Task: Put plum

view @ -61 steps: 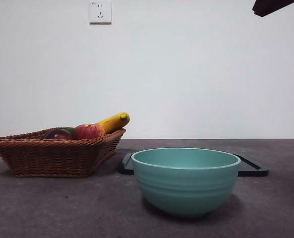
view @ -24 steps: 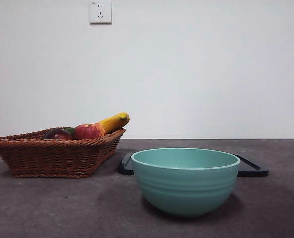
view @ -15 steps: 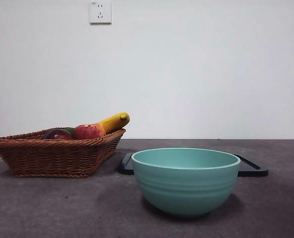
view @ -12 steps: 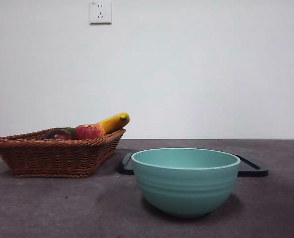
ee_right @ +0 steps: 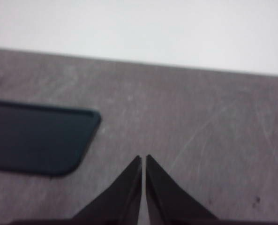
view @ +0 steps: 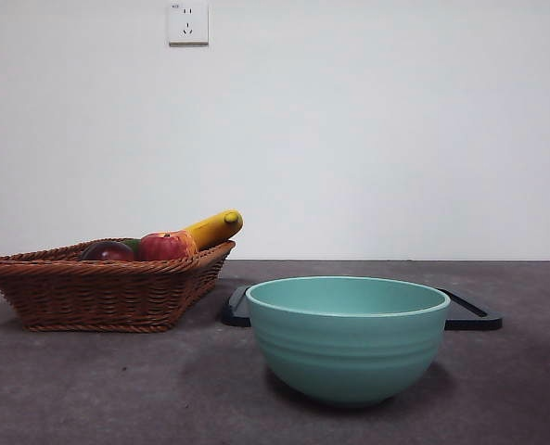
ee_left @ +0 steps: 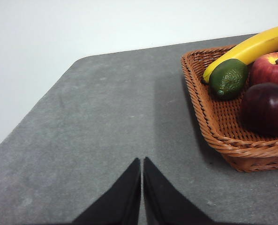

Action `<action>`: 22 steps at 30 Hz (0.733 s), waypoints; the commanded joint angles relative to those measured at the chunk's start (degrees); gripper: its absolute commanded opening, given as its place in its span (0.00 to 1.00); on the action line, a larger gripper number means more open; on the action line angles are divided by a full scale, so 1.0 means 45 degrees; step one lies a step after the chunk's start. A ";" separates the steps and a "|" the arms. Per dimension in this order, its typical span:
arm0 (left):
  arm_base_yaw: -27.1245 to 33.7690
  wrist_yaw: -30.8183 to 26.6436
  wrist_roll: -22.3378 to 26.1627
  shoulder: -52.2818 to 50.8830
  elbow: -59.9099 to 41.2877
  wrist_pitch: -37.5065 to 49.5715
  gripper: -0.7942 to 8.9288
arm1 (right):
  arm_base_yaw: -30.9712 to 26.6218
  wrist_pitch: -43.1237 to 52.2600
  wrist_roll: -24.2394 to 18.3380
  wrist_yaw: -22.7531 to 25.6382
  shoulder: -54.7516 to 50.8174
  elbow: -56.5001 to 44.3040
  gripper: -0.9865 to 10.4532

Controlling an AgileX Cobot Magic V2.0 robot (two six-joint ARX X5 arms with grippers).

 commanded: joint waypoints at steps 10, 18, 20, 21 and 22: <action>0.0024 -0.0029 -0.0068 -0.0024 -0.0262 -0.0087 0.09 | -0.0024 -0.0393 0.0189 -0.0005 -0.0005 -0.0058 0.09; 0.0024 -0.0029 -0.0068 -0.0024 -0.0262 -0.0087 0.09 | -0.0024 -0.0393 0.0189 -0.0005 -0.0005 -0.0058 0.09; 0.0024 -0.0029 -0.0068 -0.0024 -0.0262 -0.0087 0.09 | -0.0024 -0.0393 0.0189 -0.0005 -0.0005 -0.0058 0.09; 0.0024 -0.0029 -0.0068 -0.0024 -0.0262 -0.0087 0.09 | -0.0024 -0.0398 0.0189 -0.0005 -0.0005 -0.0058 0.09; 0.0024 -0.0029 -0.0068 -0.0024 -0.0262 -0.0092 0.09 | -0.0024 -0.0393 0.0189 -0.0005 -0.0005 -0.0058 0.09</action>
